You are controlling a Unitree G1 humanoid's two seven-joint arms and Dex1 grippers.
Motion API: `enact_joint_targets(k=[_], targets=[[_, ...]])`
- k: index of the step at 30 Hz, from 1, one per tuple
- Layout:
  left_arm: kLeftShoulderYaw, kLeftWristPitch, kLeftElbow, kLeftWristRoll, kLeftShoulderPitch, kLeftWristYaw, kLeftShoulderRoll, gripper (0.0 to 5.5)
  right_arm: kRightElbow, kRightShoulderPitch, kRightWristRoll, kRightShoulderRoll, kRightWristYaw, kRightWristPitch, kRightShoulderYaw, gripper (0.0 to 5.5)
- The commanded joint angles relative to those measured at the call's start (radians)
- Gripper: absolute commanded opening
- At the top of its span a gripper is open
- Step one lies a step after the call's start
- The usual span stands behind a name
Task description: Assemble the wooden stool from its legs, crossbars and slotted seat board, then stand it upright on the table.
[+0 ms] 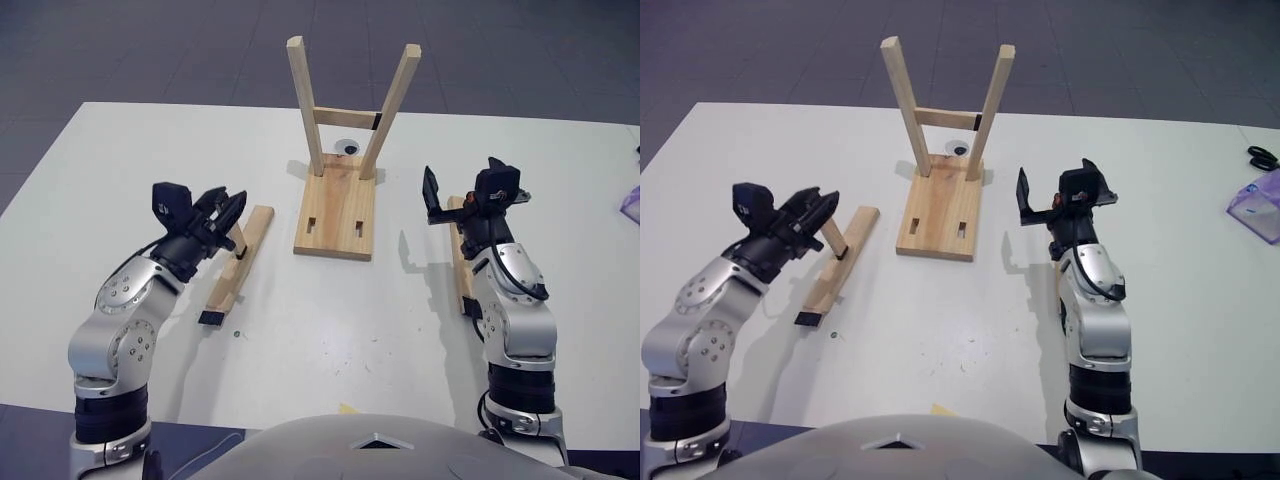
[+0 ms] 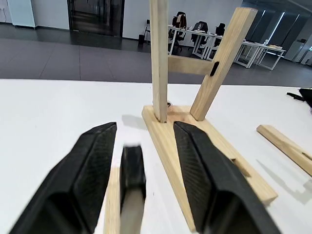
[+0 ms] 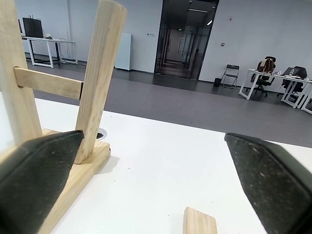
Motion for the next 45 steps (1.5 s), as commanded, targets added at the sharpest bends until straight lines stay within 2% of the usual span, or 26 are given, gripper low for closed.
enact_joint_targets(k=[1, 8, 15, 17, 20, 23, 28, 35, 41, 45], targets=[[0.074, 0.047, 0.011, -0.049, -0.145, 0.024, 0.046, 3.02, 0.011, 0.001, -0.006, 0.01, -0.003, -0.013, 0.014, 5.4], [0.028, 0.042, 0.142, 0.014, -0.352, 0.05, 0.045, 4.25, 0.024, 0.004, -0.02, 0.038, -0.018, -0.033, 0.042, 5.4], [-0.013, 0.022, 0.193, 0.075, -0.421, 0.051, 0.023, 5.24, 0.019, 0.007, -0.019, 0.065, -0.03, -0.035, 0.069, 5.4], [-0.053, 0.03, 0.231, 0.097, -0.385, 0.024, 0.024, 5.38, 0.017, 0.014, -0.02, 0.074, -0.035, -0.035, 0.076, 5.4], [-0.223, 0.017, 0.28, 0.208, -0.227, -0.068, 0.071, 5.38, 0.008, 0.036, -0.027, 0.083, -0.033, -0.031, 0.103, 5.4], [-0.298, -0.043, 0.371, 0.295, -0.105, -0.109, 0.074, 5.38, -0.012, 0.059, -0.032, 0.094, -0.038, -0.025, 0.128, 5.4], [-0.259, -0.049, 0.327, 0.281, -0.101, -0.113, 0.054, 5.38, -0.017, 0.076, -0.038, 0.101, -0.039, -0.022, 0.144, 5.4], [-0.205, -0.041, 0.299, 0.281, -0.216, -0.082, 0.053, 5.38, -0.005, 0.07, -0.046, 0.108, -0.047, -0.028, 0.14, 5.4], [-0.027, 0.066, 0.218, 0.138, -0.44, 0.01, 0.013, 5.38, 0.004, 0.059, -0.053, 0.123, -0.052, -0.033, 0.149, 5.4], [0.012, 0.081, 0.217, 0.141, -0.517, 0.046, 0.029, 5.38, -0.007, 0.061, -0.055, 0.125, -0.056, -0.031, 0.149, 5.4]])
